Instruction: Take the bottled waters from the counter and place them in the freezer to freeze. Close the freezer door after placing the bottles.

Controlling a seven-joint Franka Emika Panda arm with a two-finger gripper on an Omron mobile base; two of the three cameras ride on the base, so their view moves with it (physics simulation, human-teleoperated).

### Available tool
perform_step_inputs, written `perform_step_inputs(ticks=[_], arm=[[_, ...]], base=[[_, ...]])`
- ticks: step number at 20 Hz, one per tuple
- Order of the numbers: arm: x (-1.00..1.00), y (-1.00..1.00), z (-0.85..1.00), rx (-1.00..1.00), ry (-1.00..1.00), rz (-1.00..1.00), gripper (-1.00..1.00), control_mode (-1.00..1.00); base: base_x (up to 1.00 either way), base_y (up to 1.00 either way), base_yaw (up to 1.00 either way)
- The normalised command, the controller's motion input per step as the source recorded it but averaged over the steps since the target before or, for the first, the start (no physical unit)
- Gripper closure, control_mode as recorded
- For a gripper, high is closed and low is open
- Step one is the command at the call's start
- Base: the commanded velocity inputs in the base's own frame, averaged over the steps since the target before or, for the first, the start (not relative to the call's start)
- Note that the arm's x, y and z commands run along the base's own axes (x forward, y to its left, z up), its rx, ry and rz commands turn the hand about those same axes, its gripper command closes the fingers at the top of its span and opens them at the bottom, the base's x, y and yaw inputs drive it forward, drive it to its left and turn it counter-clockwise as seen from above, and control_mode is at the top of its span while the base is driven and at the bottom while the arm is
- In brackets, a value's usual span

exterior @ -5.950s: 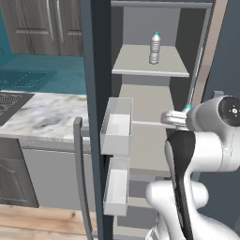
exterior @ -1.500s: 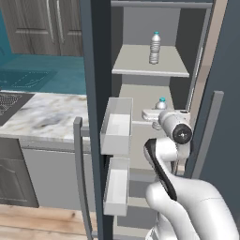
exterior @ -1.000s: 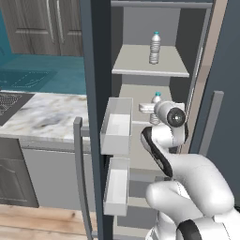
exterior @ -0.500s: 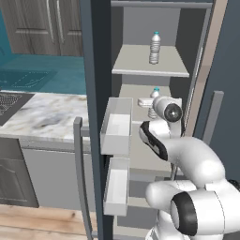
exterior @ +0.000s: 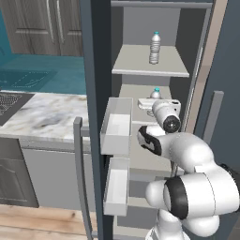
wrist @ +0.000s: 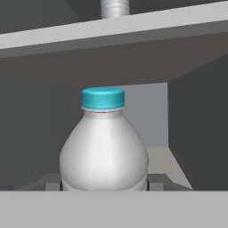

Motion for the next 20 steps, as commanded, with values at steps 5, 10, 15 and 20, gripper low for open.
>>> perform_step_inputs(ticks=[5,10,15,20], arm=[[0.12,0.00,-0.04,0.00,-0.01,0.00,1.00,-1.00],[0.17,0.00,-0.03,0.00,0.01,0.00,1.00,-1.00],[0.24,0.00,-0.09,0.00,0.05,0.00,1.00,-1.00],[0.14,0.00,-0.28,-0.03,0.07,0.00,1.00,-1.00]], base=[[0.00,0.00,0.00],[0.00,0.00,0.00],[0.00,0.00,0.00],[0.00,0.00,0.00]])
